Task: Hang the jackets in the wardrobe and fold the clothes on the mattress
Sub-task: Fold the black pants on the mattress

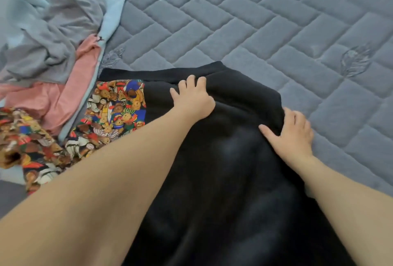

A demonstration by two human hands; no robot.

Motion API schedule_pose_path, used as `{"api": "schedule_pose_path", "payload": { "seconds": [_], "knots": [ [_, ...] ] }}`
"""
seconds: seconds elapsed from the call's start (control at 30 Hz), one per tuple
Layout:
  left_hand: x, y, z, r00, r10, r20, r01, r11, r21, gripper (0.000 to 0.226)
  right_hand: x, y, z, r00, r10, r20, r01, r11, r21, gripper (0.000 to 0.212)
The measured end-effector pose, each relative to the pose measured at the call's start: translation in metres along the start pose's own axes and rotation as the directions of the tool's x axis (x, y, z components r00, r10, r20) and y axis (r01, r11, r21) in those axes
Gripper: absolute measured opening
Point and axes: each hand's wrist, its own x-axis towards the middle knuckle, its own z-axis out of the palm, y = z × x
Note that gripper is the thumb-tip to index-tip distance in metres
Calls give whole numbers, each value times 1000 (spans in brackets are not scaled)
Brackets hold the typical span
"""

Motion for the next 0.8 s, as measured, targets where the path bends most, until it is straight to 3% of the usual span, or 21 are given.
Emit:
{"api": "schedule_pose_path", "payload": {
  "seconds": [0.07,0.2,0.3,0.4,0.5,0.6,0.7,0.8],
  "knots": [
    [22,19,2,999,41,23,-40,999,-22,62,0,18,20,998,-69,-14,66,988,-141,81],
    [66,46,12,999,37,-35,-35,997,74,70,6,23,30,985,-99,-142,91,994,-64,73],
    [86,65,11,999,-39,22,34,978,208,97,5,25,31,978,-102,-183,97,995,-36,66],
    [94,78,6,997,72,17,-74,936,344,109,5,26,30,978,-93,-184,93,996,-11,62],
    [102,86,-3,988,130,89,-154,912,381,101,5,26,29,979,-87,-186,89,996,4,60],
    [114,90,-7,974,10,228,-90,934,346,88,6,24,29,980,-86,-178,87,996,1,58],
    [114,101,-14,945,-134,298,-80,789,609,90,6,25,29,982,-86,-169,85,996,-17,58],
    [105,119,-28,880,-174,442,-152,779,608,67,6,25,29,982,-87,-170,86,996,-18,57]
  ]
}}
